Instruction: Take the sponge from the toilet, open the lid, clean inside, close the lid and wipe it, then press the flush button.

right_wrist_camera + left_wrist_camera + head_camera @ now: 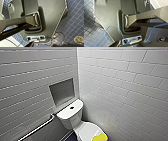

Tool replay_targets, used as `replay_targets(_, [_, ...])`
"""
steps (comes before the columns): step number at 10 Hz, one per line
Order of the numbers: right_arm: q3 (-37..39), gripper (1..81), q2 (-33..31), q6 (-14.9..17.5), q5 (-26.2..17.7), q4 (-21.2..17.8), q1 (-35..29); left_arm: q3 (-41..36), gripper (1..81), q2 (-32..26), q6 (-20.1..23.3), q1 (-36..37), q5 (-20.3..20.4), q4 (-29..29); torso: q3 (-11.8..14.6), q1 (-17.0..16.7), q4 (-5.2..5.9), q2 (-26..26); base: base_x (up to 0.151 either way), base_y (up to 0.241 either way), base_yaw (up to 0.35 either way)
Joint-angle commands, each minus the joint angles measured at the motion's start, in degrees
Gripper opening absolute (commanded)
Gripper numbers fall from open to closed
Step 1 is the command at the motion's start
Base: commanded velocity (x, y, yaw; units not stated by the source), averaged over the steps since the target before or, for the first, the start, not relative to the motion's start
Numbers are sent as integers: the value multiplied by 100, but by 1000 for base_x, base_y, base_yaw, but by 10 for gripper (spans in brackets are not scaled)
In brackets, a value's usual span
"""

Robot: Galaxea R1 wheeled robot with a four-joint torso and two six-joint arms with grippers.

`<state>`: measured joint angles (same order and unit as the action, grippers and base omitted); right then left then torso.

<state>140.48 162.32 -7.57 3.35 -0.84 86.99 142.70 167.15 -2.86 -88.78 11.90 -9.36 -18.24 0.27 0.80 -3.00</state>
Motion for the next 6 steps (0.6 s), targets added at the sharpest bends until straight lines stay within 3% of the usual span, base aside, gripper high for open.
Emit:
replay_targets(1, [-2454,811,-1470,-43,192,-109,-106,-823,811,-673,14,-284,41,-496,0,0,0,0,0,0,0])
replay_targets(3, [-2763,811,-1742,-367,192,-434,-378,-796,811,-717,14,-416,67,-496,0,0,0,0,0,0,0])
replay_targets(4, [-3000,811,-1892,-403,192,-443,-476,-788,811,-708,14,-434,58,-496,0,369,0,-575,0,0,0])
replay_targets(5, [-3238,811,-2060,-403,210,-452,-572,-753,811,-700,14,-434,41,-479,-414,389,0,-606,0,0,0])
replay_targets(6, [-3466,811,-2261,-412,210,-452,-713,-700,811,-674,14,-434,14,-452,-568,452,0,-710,0,0,0])
